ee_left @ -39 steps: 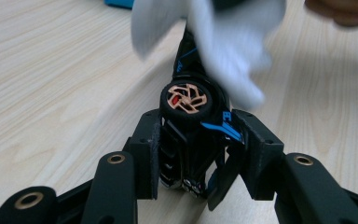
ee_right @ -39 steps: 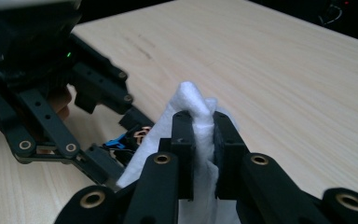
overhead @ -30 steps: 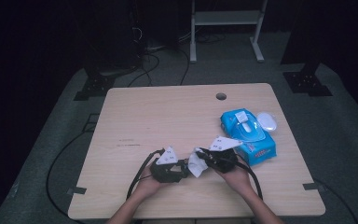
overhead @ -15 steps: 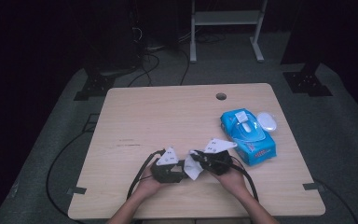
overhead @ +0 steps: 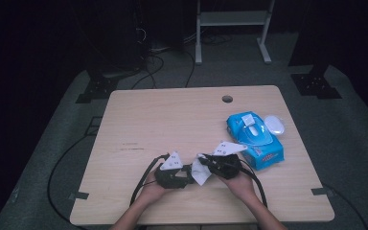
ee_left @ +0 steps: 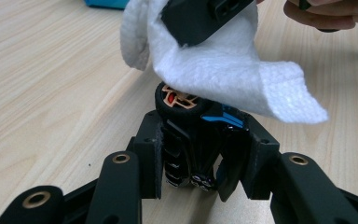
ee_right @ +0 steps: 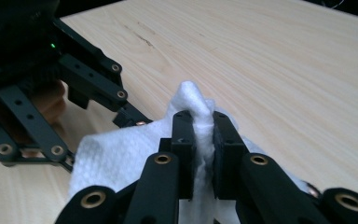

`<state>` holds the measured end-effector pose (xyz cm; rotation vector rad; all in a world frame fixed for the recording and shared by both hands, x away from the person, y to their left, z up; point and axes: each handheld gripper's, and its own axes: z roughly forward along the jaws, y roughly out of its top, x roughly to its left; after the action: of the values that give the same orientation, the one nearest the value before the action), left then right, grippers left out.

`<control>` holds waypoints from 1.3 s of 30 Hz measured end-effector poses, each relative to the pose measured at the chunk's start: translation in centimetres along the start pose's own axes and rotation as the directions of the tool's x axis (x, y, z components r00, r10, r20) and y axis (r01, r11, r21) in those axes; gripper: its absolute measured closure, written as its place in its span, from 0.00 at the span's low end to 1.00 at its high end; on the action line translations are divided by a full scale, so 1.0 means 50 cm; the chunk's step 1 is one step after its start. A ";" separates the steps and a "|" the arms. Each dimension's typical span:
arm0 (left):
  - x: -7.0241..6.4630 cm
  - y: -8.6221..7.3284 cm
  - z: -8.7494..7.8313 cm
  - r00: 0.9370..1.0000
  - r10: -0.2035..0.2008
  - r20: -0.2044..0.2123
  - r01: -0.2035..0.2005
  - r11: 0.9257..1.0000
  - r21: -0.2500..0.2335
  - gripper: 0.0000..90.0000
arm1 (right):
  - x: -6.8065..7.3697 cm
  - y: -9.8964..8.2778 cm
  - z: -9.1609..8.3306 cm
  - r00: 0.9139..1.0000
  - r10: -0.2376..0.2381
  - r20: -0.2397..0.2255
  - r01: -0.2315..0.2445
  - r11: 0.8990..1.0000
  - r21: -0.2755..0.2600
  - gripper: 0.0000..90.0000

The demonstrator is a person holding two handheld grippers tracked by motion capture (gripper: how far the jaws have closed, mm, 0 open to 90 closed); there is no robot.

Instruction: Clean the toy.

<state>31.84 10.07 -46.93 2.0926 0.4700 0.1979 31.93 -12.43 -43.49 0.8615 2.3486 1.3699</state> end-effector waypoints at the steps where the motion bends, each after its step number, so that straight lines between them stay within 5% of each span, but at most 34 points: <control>1: 0.000 0.000 0.000 1.000 -0.007 0.003 0.007 1.000 -0.001 0.64 | 0.004 -0.001 0.002 1.000 0.014 -0.014 -0.014 1.000 -0.003 0.90; 4: 0.000 0.000 -0.001 1.000 0.002 0.012 -0.002 1.000 0.005 0.64 | 0.033 0.000 0.011 0.997 -0.032 -0.073 0.031 0.999 -0.015 0.90; 8: -0.002 -0.001 -0.001 1.000 0.008 0.014 -0.008 1.000 0.004 0.64 | 0.040 0.003 0.006 0.994 -0.101 -0.040 0.101 0.995 0.003 0.90; 12: -0.002 -0.001 -0.001 1.000 0.012 0.022 -0.012 1.000 0.003 0.63 | -0.003 -0.007 -0.016 0.997 -0.055 0.061 0.055 0.998 0.008 0.90; 15: -0.003 -0.001 0.002 1.000 0.019 0.024 -0.019 1.000 0.015 0.63 | -0.023 -0.017 -0.030 0.998 -0.010 0.059 0.011 1.000 -0.009 0.90; 21: -0.009 0.003 0.001 0.998 0.056 -0.038 -0.055 0.998 0.032 0.64 | -0.016 -0.017 -0.028 0.997 -0.039 0.072 0.039 0.999 -0.002 0.90; 29: -0.008 0.005 0.001 0.999 0.048 -0.026 -0.047 0.998 0.030 0.64 | -0.051 -0.030 -0.054 0.993 0.024 0.116 -0.021 0.999 -0.027 0.90; 31: -0.007 0.006 0.003 0.998 0.028 -0.052 -0.027 0.999 0.025 0.64 | -0.046 -0.030 -0.050 0.994 0.049 0.101 -0.046 0.998 -0.032 0.90; 34: -0.006 0.009 0.005 0.998 0.028 -0.055 -0.027 0.999 0.028 0.64 | -0.024 -0.025 -0.035 0.998 0.017 0.062 -0.015 1.000 -0.027 0.90; 36: -0.004 0.009 0.003 0.998 0.033 -0.051 -0.032 0.999 0.029 0.64 | -0.013 -0.022 -0.031 0.995 -0.043 0.089 0.044 0.999 -0.010 0.90; 39: -0.005 0.008 0.000 0.998 0.042 -0.047 -0.041 0.999 0.030 0.64 | -0.032 -0.026 -0.041 0.993 -0.042 0.111 0.044 0.999 -0.013 0.90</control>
<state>31.72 9.78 -46.60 2.1315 0.4604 0.2667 31.65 -15.33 -43.62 0.8545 2.2570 1.2884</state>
